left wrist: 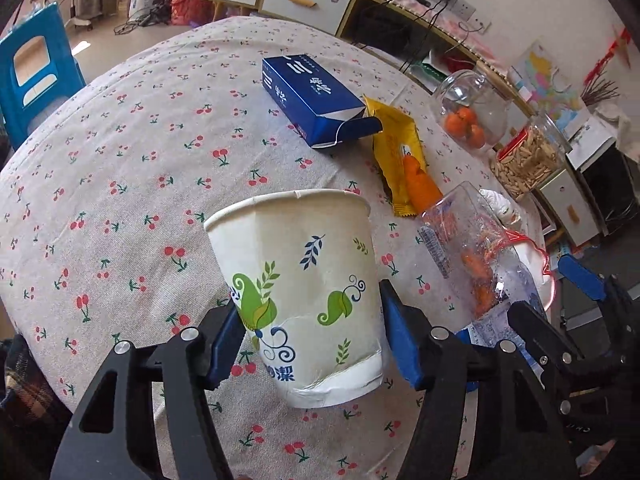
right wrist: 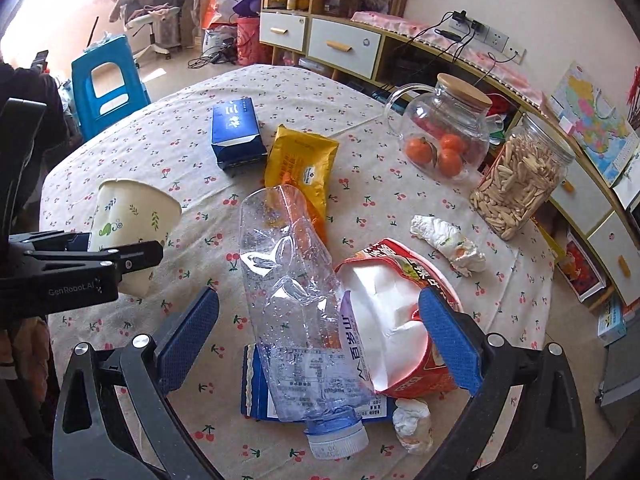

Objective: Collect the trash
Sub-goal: 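Grasp the white leaf-pattern paper cup with the left gripper, then grasp the clear plastic bottle with the right gripper while the left holds the cup, then carry both items to the white bin and release the bottle from the right gripper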

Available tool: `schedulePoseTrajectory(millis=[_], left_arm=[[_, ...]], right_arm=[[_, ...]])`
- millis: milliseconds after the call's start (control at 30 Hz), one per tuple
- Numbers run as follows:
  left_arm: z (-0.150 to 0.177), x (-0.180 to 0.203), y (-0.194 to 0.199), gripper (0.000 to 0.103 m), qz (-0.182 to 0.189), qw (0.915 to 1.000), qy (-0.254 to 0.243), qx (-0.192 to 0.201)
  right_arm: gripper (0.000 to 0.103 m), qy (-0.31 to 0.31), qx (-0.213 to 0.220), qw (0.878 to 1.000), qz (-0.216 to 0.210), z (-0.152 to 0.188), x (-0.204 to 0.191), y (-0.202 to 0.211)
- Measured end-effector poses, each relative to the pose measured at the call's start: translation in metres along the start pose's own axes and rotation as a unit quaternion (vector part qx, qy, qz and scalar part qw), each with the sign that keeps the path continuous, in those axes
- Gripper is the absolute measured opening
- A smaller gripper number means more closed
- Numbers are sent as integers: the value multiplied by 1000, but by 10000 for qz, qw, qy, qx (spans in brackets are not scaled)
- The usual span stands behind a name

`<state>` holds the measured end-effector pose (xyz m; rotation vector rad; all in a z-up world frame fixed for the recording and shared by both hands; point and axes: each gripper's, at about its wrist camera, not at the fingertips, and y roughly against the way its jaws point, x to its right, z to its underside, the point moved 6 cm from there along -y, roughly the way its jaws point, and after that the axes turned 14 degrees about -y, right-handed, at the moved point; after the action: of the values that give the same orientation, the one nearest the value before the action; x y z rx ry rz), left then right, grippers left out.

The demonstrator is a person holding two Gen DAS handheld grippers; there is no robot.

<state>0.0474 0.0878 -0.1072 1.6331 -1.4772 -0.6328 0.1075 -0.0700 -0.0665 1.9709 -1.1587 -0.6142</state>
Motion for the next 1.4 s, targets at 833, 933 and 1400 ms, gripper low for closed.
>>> schedulePoseTrajectory(millis=[833, 933, 1400], left_arm=[[-14, -27, 29, 62, -486, 9953, -66, 831], [-14, -27, 31, 62, -470, 9949, -69, 887], [-25, -8, 49, 62, -472, 9900, -234, 1306]], right_arm=[[61, 295, 391, 9988, -9, -10, -42, 1], [61, 5, 637, 9978, -199, -19, -40, 19], [61, -946, 1725, 9784, -640, -40, -18, 90]])
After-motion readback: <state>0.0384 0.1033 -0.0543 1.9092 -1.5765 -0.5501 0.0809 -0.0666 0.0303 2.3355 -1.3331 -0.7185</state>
